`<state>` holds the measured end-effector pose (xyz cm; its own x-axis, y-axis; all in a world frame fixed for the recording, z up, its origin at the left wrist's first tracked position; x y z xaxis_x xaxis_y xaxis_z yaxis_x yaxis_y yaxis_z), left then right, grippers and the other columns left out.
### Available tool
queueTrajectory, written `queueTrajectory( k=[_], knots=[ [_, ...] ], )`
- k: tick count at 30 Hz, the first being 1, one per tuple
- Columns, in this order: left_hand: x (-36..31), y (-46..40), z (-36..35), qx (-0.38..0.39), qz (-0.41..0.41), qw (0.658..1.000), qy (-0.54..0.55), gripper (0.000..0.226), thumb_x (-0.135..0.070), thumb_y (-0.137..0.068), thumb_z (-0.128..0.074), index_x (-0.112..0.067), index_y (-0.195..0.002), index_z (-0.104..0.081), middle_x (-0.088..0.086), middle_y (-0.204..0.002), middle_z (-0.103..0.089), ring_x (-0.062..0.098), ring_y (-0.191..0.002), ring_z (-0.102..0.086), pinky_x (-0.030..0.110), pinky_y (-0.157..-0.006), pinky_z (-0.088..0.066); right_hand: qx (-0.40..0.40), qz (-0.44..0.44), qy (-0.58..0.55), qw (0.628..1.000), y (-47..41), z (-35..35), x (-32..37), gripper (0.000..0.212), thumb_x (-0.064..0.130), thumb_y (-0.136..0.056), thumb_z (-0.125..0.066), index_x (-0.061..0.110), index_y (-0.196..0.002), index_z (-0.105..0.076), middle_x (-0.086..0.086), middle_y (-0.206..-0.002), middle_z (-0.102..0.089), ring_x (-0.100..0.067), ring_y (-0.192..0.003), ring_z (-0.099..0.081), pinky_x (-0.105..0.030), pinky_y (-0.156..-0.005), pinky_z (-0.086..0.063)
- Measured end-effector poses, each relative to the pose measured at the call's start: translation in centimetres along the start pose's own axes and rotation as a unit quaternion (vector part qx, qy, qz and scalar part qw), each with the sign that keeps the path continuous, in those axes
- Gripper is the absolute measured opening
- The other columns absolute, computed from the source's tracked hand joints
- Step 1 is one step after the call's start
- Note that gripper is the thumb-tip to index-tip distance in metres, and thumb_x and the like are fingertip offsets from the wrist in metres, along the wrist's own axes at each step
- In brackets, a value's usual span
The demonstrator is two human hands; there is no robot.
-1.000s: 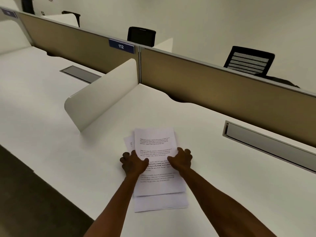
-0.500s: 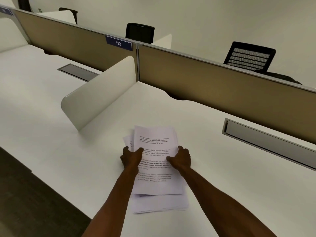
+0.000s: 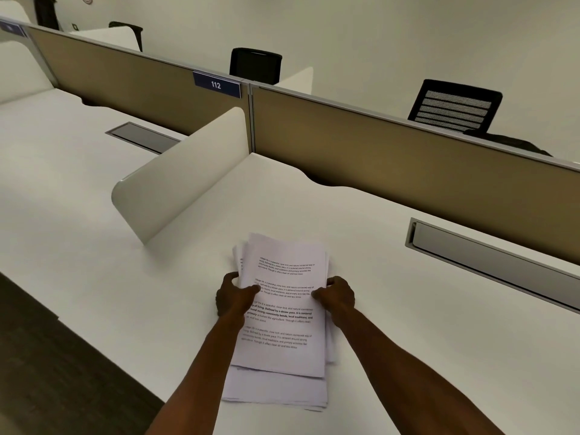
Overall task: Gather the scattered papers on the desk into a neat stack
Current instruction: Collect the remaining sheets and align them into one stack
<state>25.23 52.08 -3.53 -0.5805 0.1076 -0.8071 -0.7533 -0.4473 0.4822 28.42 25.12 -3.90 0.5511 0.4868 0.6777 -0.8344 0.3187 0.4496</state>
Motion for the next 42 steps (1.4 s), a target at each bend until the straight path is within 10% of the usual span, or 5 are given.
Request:
queueTrajectory(
  k=[6, 12, 20, 24, 42],
  knots=[
    [1.1, -0.1, -0.2, 0.005, 0.028, 0.996, 0.089, 0.101, -0.006, -0.079, -0.080, -0.027, -0.156, -0.017, 0.018, -0.141, -0.052, 0.037, -0.116, -0.058, 0.046, -0.091, -0.052, -0.008, -0.014, -0.073, 0.997, -0.1, 0.1, -0.7, 0.048, 0.017, -0.074, -0.079, 0.009, -0.115, -0.056, -0.010, -0.107, -0.064, -0.028, -0.099, -0.064, -0.036, -0.087, -0.054],
    [2.3, -0.4, -1.1, 0.159, 0.119, 0.966, 0.163, 0.045, 0.009, -0.085, -0.067, 0.009, -0.129, -0.058, 0.033, -0.128, -0.062, 0.046, -0.109, -0.064, 0.059, -0.099, -0.050, 0.049, -0.082, -0.205, 0.974, -0.8, 0.0, -2.1, 0.034, 0.007, -0.073, -0.080, -0.003, -0.105, -0.072, -0.023, -0.108, -0.072, -0.041, -0.102, -0.068, -0.052, -0.092, -0.057],
    [0.6, 0.1, -3.3, 0.255, 0.025, 0.957, 0.139, 0.058, 0.011, -0.087, -0.065, -0.010, -0.139, -0.051, 0.020, -0.126, -0.066, 0.038, -0.105, -0.068, 0.051, -0.085, -0.059, 0.094, 0.048, -0.148, 0.983, 0.7, -0.1, -0.2, 0.053, 0.000, -0.090, -0.049, 0.012, -0.142, -0.047, -0.008, -0.135, -0.058, -0.031, -0.123, -0.057, -0.047, -0.108, -0.047],
    [-0.2, 0.0, -3.5, 0.248, 0.000, 0.958, 0.143, 0.061, 0.014, -0.087, -0.062, -0.014, -0.140, -0.050, 0.016, -0.124, -0.067, 0.027, -0.094, -0.071, 0.037, -0.067, -0.063, 0.085, 0.031, -0.234, 0.968, 0.3, 1.0, -0.4, 0.040, 0.003, -0.095, -0.056, 0.010, -0.135, -0.055, -0.015, -0.130, -0.064, -0.033, -0.114, -0.063, -0.051, -0.102, -0.051],
    [-3.6, 3.0, -6.3, 0.299, -0.068, 0.933, 0.186, 0.054, -0.004, -0.093, -0.065, -0.015, -0.143, -0.048, 0.016, -0.129, -0.066, 0.034, -0.108, -0.070, 0.050, -0.085, -0.060, 0.128, 0.065, -0.318, 0.937, 0.2, 5.4, -0.8, 0.036, -0.001, -0.091, -0.060, 0.027, -0.112, -0.066, -0.002, -0.112, -0.074, -0.024, -0.097, -0.073, -0.041, -0.076, -0.062]
  ],
)
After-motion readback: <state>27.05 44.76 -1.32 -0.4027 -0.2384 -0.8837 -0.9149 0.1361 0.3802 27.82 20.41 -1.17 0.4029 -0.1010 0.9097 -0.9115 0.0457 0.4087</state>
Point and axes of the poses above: each hand's wrist, its own y-axis away from the middle knuckle, its own z-axis out of the back of the hand, x = y × z, the point moved 7 cm from there along -y, towards the middle knuckle
